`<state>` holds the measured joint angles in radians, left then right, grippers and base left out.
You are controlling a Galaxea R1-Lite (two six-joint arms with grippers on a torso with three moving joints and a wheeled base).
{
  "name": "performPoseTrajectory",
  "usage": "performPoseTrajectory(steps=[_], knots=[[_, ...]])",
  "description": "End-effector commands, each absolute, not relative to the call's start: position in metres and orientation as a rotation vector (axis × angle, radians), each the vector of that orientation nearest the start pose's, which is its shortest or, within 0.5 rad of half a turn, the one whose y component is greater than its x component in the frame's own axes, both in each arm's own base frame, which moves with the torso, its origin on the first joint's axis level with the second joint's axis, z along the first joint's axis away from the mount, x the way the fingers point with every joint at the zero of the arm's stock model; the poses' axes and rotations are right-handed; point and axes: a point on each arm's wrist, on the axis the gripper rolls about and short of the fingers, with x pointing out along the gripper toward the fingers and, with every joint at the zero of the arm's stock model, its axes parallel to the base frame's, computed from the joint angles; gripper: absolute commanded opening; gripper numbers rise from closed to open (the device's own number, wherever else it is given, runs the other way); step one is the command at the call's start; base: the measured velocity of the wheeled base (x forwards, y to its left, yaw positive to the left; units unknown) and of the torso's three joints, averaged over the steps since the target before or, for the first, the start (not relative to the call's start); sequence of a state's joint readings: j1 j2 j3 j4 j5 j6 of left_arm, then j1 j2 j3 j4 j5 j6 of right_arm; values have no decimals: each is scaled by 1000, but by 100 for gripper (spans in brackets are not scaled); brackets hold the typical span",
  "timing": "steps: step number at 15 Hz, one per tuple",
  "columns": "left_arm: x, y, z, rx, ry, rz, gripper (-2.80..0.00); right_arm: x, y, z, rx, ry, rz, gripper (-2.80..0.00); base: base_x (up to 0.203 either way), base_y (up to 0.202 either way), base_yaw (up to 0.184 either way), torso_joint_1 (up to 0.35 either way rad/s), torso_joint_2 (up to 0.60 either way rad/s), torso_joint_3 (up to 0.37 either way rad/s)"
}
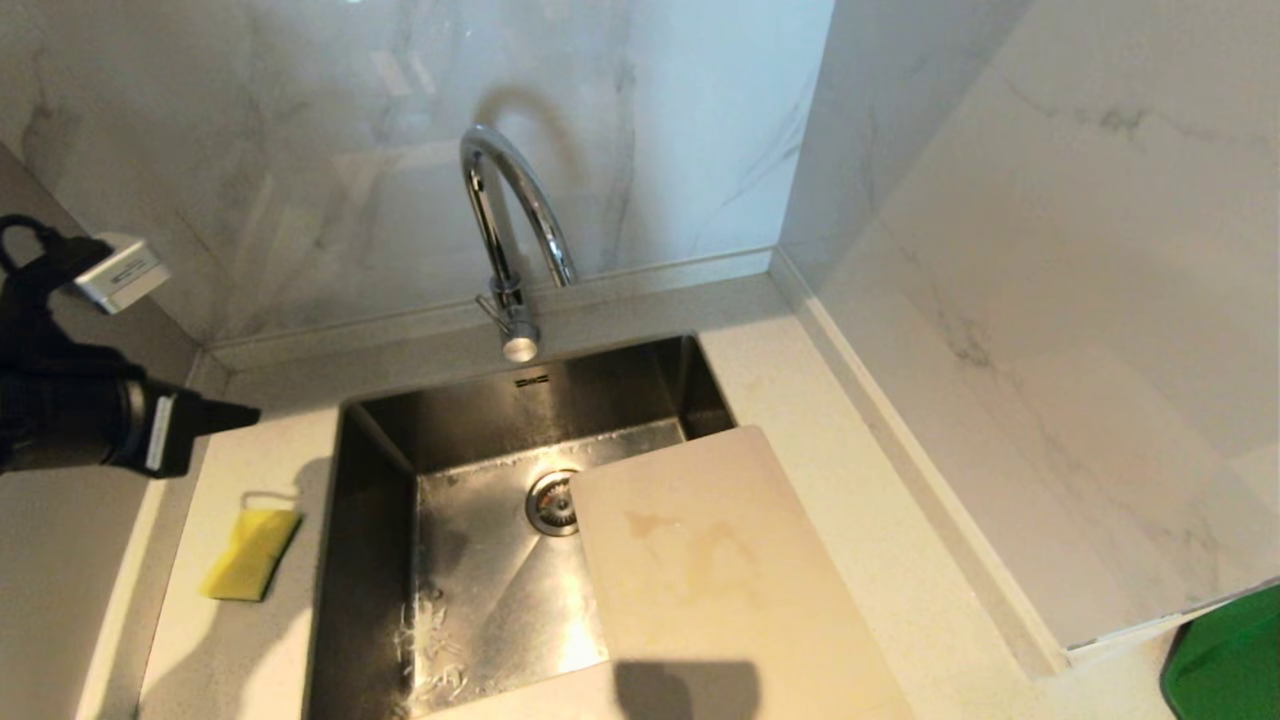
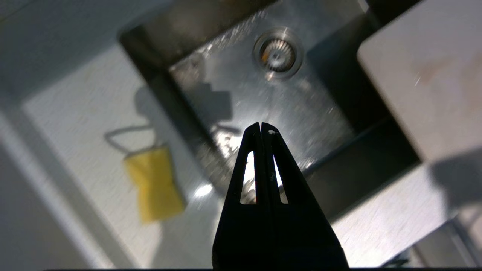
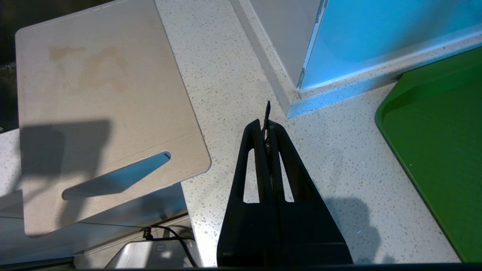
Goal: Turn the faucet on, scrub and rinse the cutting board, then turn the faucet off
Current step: Turn on the tap
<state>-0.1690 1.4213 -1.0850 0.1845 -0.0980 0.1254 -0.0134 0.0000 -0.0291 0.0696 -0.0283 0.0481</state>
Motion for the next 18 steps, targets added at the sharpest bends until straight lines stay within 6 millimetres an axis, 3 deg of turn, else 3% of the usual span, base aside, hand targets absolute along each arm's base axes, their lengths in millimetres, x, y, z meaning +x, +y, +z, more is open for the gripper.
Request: performPoseTrajectory(steps=[1,4,18], knots=[[289,-69,248,54,579,-309,-280,-25,0,76,48,39,-43,-280,0,0,0,0,0,0],[321,-83,231,2,632,-336,-280,-25,0,76,49,40,-43,-280,0,0,0,0,0,0],[427,-112,228,-148,468,-223,-280,-25,0,76,48,40,-43,-280,0,0,0,0,0,0]])
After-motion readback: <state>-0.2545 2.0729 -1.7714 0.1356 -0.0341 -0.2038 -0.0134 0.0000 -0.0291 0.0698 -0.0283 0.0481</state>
